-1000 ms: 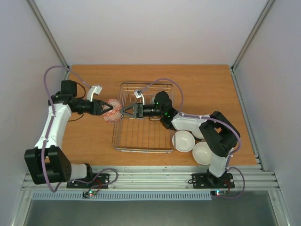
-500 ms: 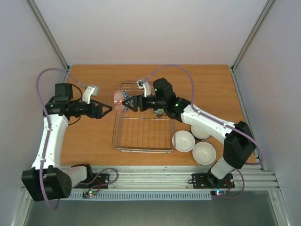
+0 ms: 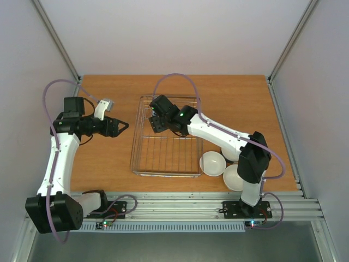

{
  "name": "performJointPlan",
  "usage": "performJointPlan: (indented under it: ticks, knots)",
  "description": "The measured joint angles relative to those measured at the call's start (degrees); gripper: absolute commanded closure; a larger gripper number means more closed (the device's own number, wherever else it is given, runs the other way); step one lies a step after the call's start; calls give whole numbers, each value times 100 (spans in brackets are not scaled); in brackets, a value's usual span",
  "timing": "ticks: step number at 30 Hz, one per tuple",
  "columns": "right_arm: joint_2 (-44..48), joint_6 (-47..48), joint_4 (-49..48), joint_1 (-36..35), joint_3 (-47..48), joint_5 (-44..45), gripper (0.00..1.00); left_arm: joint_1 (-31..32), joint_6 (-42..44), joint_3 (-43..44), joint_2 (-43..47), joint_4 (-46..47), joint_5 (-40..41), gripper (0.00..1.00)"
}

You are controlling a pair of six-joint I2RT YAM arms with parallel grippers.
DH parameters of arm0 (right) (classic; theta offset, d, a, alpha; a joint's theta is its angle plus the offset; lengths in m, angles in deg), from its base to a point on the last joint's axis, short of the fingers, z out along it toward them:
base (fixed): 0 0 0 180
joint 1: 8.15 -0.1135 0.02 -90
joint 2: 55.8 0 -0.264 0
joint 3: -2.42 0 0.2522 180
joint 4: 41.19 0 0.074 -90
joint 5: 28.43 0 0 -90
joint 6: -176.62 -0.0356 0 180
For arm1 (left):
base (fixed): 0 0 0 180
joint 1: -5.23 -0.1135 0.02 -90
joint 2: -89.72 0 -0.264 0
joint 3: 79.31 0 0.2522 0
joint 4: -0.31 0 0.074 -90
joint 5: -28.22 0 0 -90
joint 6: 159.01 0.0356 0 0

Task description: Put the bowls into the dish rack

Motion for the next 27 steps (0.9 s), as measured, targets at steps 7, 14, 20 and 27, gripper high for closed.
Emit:
performJointPlan:
  ticks: [7,14,20,27]
  knots:
    - [-118,136,538,-68,238,1080,99,0,4,-28,-61,7,-4,14]
    - [-122,184,702,-79,269,1429,99,0,7,-76,-98,13,-9,14]
    - [-131,199,715,-107,284,1414,99,0,11,-76,-98,15,-11,14]
    - [-269,197,708,-210,330,1231,99,0,31,-76,-98,15,-13,14]
